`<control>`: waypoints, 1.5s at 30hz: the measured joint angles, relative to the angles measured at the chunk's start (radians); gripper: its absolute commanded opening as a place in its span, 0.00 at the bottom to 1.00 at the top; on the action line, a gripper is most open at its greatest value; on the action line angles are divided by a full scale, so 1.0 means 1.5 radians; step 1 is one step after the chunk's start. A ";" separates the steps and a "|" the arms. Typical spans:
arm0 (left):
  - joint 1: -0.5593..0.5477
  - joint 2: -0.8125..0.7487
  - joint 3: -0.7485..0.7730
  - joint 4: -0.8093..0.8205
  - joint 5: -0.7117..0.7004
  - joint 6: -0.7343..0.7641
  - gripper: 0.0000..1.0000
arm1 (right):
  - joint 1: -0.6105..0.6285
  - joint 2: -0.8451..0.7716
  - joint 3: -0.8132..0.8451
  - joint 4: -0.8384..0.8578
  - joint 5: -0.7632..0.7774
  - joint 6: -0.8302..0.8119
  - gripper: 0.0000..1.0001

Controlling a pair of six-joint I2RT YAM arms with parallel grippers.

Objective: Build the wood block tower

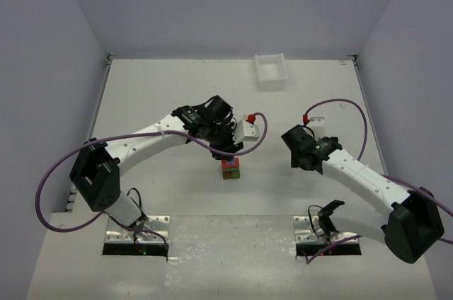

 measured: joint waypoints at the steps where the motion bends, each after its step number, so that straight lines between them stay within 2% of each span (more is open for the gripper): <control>1: 0.000 0.003 0.000 0.000 0.000 0.001 0.09 | 0.000 0.000 0.000 0.000 0.000 0.000 0.99; 32: -0.005 0.018 0.010 0.000 -0.006 0.004 0.14 | 0.000 0.000 0.000 0.000 -0.001 0.000 0.99; 45: -0.005 0.022 0.010 -0.003 -0.005 0.014 0.25 | 0.000 0.000 0.000 0.000 -0.001 0.000 0.99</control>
